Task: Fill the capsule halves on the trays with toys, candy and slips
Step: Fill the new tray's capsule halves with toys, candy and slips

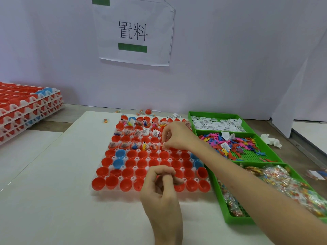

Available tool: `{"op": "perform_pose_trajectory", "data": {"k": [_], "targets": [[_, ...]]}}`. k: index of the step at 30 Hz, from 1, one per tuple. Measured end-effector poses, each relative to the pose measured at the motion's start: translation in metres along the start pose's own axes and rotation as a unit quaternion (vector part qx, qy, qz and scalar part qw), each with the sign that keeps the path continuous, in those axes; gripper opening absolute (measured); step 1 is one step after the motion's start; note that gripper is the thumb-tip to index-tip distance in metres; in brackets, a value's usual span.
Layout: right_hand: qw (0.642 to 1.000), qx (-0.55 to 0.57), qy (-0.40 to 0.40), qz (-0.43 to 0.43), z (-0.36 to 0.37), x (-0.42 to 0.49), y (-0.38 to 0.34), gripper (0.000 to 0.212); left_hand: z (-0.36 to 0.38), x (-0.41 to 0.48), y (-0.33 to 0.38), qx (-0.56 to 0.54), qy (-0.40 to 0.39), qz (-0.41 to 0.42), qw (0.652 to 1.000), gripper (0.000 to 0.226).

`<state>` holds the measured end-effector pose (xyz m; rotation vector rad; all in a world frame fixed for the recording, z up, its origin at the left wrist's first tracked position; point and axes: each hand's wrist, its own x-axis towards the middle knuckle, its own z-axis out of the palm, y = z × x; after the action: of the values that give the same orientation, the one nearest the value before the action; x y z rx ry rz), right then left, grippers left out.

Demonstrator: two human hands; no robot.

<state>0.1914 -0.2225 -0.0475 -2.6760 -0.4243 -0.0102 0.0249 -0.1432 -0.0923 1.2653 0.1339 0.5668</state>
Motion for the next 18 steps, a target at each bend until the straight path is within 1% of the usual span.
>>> {"op": "perform_pose_trajectory", "data": {"k": [11, 18], "targets": [[0.999, -0.04, -0.035, -0.003, -0.0034, 0.0014, -0.0077, 0.007, -0.0002, -0.0003, 0.0003, -0.003, -0.003, -0.001, 1.0, 0.046], [0.997, -0.061, -0.044, -0.026, -0.0039, 0.0011, -0.0102, 0.019, -0.0007, 0.0, 0.0001, -0.006, -0.004, -0.005, 1.0, 0.047]]}}
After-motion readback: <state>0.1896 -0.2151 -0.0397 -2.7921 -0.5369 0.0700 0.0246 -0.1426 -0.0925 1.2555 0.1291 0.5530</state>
